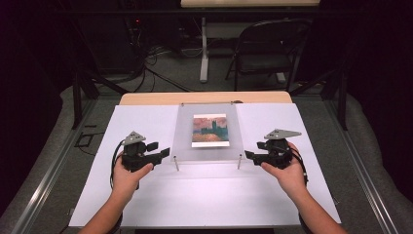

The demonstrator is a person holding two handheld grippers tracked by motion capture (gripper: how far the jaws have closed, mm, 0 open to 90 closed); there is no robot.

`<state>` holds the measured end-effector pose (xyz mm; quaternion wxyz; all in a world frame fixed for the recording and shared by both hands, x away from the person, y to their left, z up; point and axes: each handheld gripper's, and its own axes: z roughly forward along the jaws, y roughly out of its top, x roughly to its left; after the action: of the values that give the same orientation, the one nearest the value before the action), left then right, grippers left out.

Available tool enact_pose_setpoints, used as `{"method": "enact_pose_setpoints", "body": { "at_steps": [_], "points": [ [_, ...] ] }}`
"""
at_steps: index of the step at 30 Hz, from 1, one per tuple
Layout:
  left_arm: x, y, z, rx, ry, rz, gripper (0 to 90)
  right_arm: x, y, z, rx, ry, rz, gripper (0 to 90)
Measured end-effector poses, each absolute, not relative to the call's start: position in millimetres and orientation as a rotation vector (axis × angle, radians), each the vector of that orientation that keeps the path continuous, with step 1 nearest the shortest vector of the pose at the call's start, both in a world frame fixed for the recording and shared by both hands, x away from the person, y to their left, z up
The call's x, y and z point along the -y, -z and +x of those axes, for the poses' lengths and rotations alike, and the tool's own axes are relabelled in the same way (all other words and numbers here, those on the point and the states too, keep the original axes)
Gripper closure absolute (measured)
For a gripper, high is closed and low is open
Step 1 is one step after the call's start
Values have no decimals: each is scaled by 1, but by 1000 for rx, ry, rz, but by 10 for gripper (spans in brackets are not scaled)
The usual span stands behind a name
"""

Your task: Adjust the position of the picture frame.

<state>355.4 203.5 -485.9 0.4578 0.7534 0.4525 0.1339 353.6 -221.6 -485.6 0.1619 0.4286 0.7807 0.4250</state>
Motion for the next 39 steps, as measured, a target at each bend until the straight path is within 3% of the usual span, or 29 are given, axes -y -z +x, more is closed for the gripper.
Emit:
{"method": "enact_pose_setpoints", "body": {
  "at_steps": [30, 39],
  "points": [
    [-187, 476, 444, -1205, -347, 1812, 342, 193, 474, 451, -2188, -1125, 1247, 357],
    [-185, 487, 469, -1235, -354, 1808, 327, 186, 487, 471, -2163, -1149, 1283, 352]
  ]
}}
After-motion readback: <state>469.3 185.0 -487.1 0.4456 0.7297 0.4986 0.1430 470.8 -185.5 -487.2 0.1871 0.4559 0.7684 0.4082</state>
